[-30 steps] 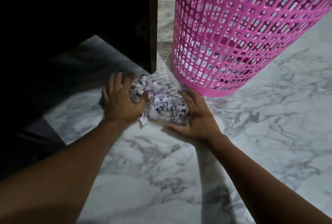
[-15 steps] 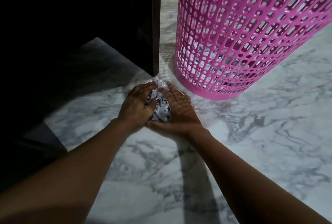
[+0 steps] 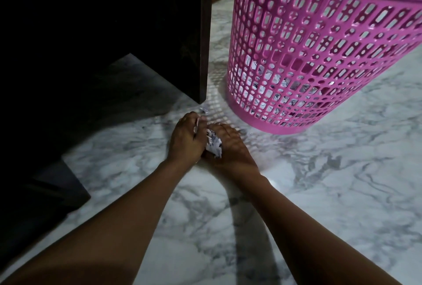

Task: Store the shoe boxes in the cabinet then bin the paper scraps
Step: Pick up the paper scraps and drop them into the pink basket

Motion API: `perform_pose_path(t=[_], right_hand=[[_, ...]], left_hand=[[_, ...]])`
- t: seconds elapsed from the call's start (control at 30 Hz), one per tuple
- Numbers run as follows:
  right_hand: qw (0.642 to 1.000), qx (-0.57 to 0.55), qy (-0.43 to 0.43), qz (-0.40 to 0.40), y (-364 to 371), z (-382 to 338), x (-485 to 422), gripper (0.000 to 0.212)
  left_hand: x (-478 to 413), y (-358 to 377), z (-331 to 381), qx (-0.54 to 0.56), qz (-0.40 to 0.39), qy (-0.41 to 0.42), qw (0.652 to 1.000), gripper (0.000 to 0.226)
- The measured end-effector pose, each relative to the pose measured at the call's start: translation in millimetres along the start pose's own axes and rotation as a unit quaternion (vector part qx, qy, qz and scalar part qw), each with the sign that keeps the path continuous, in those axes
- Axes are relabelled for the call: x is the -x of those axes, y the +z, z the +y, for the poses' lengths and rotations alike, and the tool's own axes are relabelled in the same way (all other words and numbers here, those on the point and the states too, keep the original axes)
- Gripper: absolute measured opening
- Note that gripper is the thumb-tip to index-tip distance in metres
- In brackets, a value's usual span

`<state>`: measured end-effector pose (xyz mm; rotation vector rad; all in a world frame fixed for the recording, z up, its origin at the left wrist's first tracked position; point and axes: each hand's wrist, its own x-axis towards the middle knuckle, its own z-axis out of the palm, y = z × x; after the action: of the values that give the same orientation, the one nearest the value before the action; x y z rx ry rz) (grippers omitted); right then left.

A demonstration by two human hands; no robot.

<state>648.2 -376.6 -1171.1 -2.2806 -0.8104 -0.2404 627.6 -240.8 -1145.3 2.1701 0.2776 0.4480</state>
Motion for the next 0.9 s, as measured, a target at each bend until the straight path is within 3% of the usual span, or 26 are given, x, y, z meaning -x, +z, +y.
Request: perform_pose_path(t=[0.23, 0.57, 0.77, 0.9], right_hand=[[0.996, 0.05, 0.003, 0.071, 11, 5, -1, 0.052], [0.998, 0.044, 0.021, 0.032, 8, 7, -2, 0.051], [0.998, 0.015, 0.055, 0.001, -2, -5, 3, 0.063], [0.995, -0.023, 0.082, -0.043, -9, -11, 15, 0.068]], left_hand=[[-28, 4, -5, -0.042, -0.082, -0.02, 0.996, 0.052], [-29, -4, 7, -0.077, -0.137, 0.026, 0.987, 0.055], [-12, -3, 19, -0.033, -0.097, -0.001, 0.995, 0.047], [7, 2, 22, 0.08, -0.057, -0.093, 0.991, 0.037]])
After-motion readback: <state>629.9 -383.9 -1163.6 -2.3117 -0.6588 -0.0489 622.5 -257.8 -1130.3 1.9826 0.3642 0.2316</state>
